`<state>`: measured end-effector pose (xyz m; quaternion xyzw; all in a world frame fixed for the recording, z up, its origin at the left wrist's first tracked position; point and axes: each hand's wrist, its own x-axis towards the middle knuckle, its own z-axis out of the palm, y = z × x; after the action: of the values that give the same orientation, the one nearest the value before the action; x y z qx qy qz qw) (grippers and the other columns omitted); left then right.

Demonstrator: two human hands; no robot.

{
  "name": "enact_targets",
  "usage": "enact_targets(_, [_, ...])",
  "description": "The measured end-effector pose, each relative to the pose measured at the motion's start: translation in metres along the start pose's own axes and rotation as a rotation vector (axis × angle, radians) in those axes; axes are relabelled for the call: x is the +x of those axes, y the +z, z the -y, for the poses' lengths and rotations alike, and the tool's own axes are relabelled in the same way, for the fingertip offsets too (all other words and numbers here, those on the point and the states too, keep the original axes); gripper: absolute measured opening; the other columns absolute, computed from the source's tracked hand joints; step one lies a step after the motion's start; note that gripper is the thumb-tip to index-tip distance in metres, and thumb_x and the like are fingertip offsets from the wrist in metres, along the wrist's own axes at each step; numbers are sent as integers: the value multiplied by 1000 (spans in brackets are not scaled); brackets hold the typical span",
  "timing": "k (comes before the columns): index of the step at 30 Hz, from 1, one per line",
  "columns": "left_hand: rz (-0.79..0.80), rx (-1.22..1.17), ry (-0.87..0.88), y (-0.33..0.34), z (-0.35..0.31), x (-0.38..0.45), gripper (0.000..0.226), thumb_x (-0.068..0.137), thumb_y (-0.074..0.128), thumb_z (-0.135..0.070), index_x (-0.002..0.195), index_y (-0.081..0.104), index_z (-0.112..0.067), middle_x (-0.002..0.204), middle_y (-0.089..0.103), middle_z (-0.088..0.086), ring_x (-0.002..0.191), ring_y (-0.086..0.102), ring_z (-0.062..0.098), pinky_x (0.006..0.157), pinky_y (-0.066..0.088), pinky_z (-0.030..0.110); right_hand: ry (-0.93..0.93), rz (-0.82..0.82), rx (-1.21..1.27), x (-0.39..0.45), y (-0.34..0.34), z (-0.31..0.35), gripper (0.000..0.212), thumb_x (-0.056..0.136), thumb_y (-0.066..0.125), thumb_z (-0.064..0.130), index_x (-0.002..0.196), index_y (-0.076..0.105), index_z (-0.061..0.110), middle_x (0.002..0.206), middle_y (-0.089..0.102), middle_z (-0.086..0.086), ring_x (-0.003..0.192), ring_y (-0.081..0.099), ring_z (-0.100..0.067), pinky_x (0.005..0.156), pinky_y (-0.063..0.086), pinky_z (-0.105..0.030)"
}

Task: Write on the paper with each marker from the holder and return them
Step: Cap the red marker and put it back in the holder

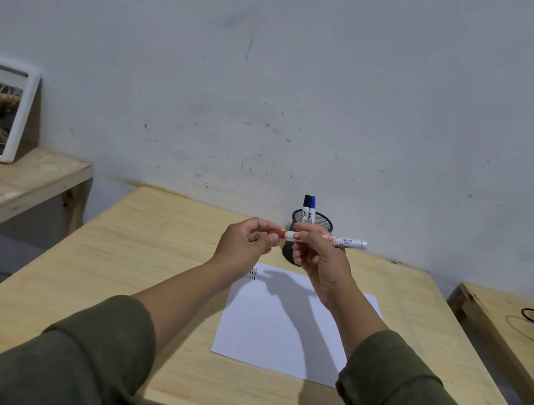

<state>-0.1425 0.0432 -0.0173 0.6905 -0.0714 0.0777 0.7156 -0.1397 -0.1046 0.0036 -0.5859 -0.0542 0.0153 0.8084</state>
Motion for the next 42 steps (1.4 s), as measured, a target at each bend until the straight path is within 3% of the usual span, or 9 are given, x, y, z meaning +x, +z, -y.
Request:
enact_targets(9, [-9,84,-76,1,1,7,15,89,56,-9,81,65,-18,76,69,-3,64,63,1,71,50,20,14,43,-7,-1,-3,-5,13,87,52,-2,83,64,3,67,57,-10,57,49,-18,50,45,-19])
enact_targets(13, [47,52,-135,0,3,5,13,91,54,-13,96,66,-9,78,68,-2,59,62,-6,61,47,14,21,45,-49,-1,-9,-7,10,86,54,-3,87,64,1,77,56,-16,55,52,-15,51,46,-19])
enact_targets(17, [80,33,-214,-2,5,1,21,93,51,-20,104,64,-8,78,66,-2,66,58,4,61,45,15,16,45,-57,-1,-12,-6,11,87,54,-2,89,65,1,71,56,-13,55,53,-14,54,47,-20])
enact_targets(25, [83,-40,-230,3,0,2,18,90,56,-27,82,67,-15,72,62,-4,64,52,7,61,43,17,21,59,-42,-2,-10,-5,12,87,54,-1,88,65,2,66,58,-9,56,54,-14,54,47,-19])
enact_targets(32, [14,229,-69,1,1,4,19,87,59,-24,70,64,-30,71,67,-6,71,60,9,76,47,26,1,26,-33,-2,-4,-10,11,88,54,-1,87,65,0,70,57,-13,55,52,-15,52,47,-19])
enact_targets(36, [41,223,-50,-2,2,6,20,88,57,-21,73,64,-32,74,65,-6,73,57,9,75,45,25,10,84,-99,-2,-7,-8,12,86,60,2,95,67,5,78,60,-13,64,56,-18,61,50,-22])
enact_targets(40, [24,81,-67,-11,-4,19,24,89,56,-9,80,63,-31,77,58,0,71,50,11,63,40,21,67,168,-7,-2,-15,8,36,78,65,13,113,63,8,84,69,-10,67,63,-17,74,56,-26])
enact_targets(42, [12,45,-70,-15,-11,27,25,89,55,-7,84,63,-30,76,55,-1,66,45,10,59,38,20,71,185,-10,-2,-20,21,39,76,63,22,111,64,4,85,69,-10,72,65,-19,74,57,-26])
